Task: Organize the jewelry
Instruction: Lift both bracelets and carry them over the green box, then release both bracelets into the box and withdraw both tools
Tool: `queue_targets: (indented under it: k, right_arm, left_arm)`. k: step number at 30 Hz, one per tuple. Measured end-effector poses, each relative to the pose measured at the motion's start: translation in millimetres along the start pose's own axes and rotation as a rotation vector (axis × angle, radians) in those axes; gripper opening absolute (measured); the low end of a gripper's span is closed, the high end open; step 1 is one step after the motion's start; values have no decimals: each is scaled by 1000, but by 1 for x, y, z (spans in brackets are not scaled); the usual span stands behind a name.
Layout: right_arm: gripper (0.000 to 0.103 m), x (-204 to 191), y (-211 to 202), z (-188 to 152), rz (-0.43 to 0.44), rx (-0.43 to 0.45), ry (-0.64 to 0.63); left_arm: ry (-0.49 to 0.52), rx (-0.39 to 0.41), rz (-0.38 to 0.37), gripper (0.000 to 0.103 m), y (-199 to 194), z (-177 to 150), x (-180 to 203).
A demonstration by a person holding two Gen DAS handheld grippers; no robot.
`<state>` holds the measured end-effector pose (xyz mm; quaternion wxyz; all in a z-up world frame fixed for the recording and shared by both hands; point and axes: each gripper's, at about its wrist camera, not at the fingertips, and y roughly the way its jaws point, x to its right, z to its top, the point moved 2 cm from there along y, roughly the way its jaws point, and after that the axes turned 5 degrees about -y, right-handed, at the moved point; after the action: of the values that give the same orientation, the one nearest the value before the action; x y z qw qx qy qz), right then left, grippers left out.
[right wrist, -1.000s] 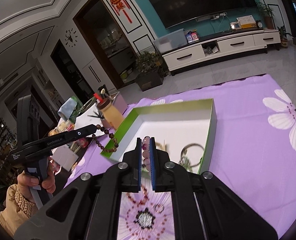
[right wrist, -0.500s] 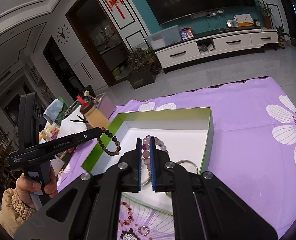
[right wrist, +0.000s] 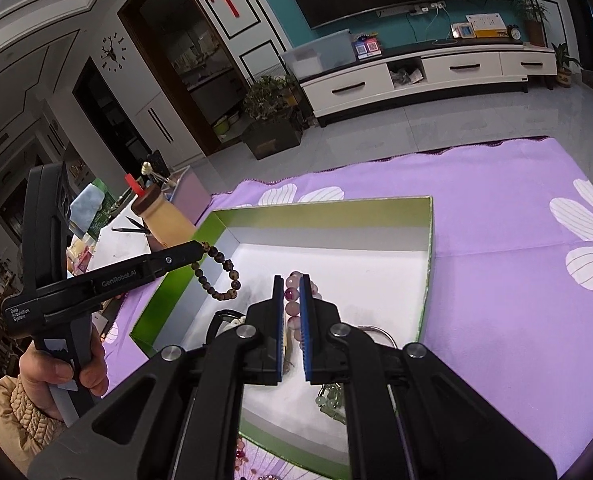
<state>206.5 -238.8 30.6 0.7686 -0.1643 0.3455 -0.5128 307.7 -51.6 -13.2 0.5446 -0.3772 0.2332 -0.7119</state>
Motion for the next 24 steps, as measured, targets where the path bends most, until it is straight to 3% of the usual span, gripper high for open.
queue_targets:
  k: [24]
  right_arm:
    - [8,8,22,-1,-32,-64,21]
  left_arm:
    - [-7,-49,29,8,23,-6,-5]
